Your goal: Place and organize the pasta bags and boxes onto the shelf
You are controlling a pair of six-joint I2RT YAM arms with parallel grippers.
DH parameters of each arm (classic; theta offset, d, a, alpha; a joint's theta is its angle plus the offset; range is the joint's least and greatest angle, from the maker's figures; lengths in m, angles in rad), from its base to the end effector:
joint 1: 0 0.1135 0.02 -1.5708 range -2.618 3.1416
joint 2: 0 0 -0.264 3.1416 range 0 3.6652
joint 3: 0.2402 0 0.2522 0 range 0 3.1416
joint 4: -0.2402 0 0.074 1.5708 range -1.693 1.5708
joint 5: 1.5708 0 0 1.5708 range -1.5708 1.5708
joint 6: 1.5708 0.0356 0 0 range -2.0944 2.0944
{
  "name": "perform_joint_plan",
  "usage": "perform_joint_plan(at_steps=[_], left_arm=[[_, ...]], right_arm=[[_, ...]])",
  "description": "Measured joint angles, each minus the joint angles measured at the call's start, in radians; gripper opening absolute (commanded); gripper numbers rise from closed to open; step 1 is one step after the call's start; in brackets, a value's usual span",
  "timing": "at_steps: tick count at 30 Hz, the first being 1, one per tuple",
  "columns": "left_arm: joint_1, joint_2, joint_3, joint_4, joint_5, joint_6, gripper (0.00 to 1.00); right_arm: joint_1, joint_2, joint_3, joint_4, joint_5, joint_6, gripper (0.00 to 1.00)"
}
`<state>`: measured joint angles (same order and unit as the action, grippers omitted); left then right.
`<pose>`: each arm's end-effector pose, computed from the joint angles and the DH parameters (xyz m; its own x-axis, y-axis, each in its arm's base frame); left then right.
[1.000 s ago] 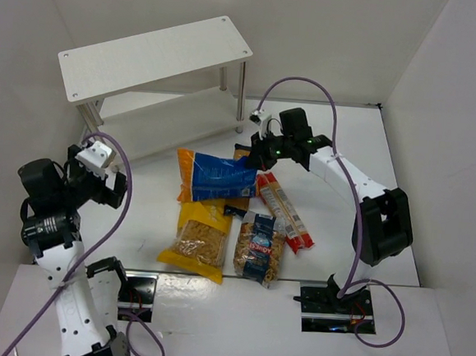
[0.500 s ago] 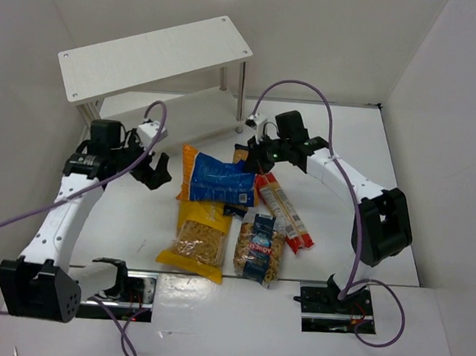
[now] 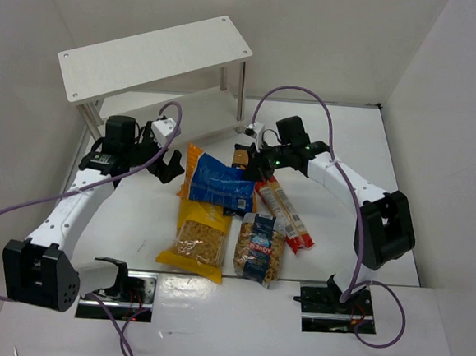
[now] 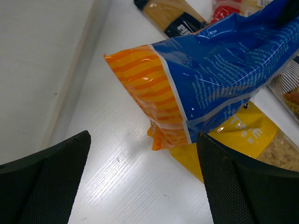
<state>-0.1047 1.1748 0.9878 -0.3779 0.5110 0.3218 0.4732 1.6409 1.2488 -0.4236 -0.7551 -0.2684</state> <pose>0.2555 -0.0444 0.3142 -0.3463 0.3138 -0.8841 0.6446 0.7643 0.0188 0.3060 0.1841 0.2659 -0.4261 -0.4351 -0.7932 -0.8950 0.3306 0.2995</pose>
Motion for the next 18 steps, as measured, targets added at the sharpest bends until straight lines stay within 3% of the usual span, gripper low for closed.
perform_joint_plan(at_steps=[9,18], left_arm=[[0.0,0.165,0.0,-0.018,0.19,0.148,0.99],[0.002,0.26,0.014,-0.029,0.291,0.236,0.99]], right_arm=[[0.002,-0.058,-0.027,-0.031,-0.07,-0.066,0.0],[0.003,-0.063,-0.04,-0.055,-0.111,-0.121,0.0]])
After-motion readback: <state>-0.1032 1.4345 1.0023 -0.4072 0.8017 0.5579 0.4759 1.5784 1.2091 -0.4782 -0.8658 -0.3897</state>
